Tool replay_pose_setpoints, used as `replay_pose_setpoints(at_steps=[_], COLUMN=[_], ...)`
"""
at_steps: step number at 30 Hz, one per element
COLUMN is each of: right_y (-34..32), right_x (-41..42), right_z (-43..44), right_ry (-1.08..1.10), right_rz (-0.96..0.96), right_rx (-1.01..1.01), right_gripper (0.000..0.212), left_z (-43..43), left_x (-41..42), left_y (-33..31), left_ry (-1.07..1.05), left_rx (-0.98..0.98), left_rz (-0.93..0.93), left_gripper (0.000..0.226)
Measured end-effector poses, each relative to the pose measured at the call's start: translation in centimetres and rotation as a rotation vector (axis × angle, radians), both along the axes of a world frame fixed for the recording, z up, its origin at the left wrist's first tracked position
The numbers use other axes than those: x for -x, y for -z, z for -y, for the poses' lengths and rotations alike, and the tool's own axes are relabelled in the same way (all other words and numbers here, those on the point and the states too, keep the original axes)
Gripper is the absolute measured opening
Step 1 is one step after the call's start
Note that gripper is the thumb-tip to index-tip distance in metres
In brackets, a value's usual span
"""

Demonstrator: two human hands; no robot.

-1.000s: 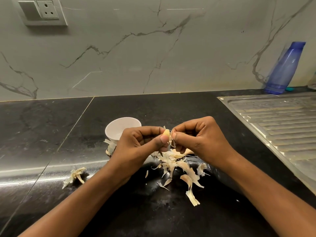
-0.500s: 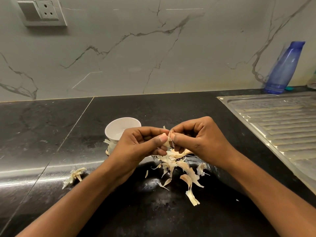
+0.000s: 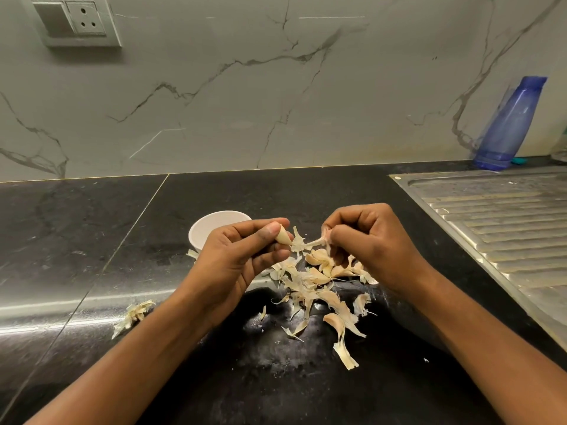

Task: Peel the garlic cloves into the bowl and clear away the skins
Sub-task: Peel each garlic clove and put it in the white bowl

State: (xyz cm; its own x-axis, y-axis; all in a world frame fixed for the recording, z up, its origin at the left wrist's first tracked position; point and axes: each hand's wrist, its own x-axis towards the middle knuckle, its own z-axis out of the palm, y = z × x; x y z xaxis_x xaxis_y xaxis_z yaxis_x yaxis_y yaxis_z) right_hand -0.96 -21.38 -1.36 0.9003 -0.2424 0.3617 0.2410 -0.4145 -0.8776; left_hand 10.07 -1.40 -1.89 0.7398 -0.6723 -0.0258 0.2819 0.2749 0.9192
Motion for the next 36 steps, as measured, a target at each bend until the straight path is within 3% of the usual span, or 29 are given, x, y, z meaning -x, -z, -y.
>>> replay_pose_setpoints(at_steps=[5,10,25,33,36], right_y=[0.1,0.5,1.1,0.8,0.9], right_x=[-0.1,-0.1,-0.4,-0.3,-0.3], right_z=[0.3,-0.3,-0.6,-0.3,-0.3], right_ry=[0.051,0.018,0.037,0.15,0.126], right_rz=[-0.017,-0.036,0.264,0.293,0.264], right_rx=[0.113,0.255,0.526,0.52,0.527], right_gripper=[0.026,0.016,0.012,0.01,0.006], left_z=[-0.1,0.0,0.2,0.1,0.0], left_x=[0.1,0.3,0.4,0.5,0.5], left_y=[-0.3,-0.2,-0.1,0.5,0.8], left_ry=[0.031,0.035,0.039,0.051,0.045], left_rx=[0.032,0.005,-0.087,-0.066,-0.078], left_rz=[-0.048,-0.022,-0.046,0.126,0.237], left_gripper=[0.034,0.031,0.034,0.044,0.036])
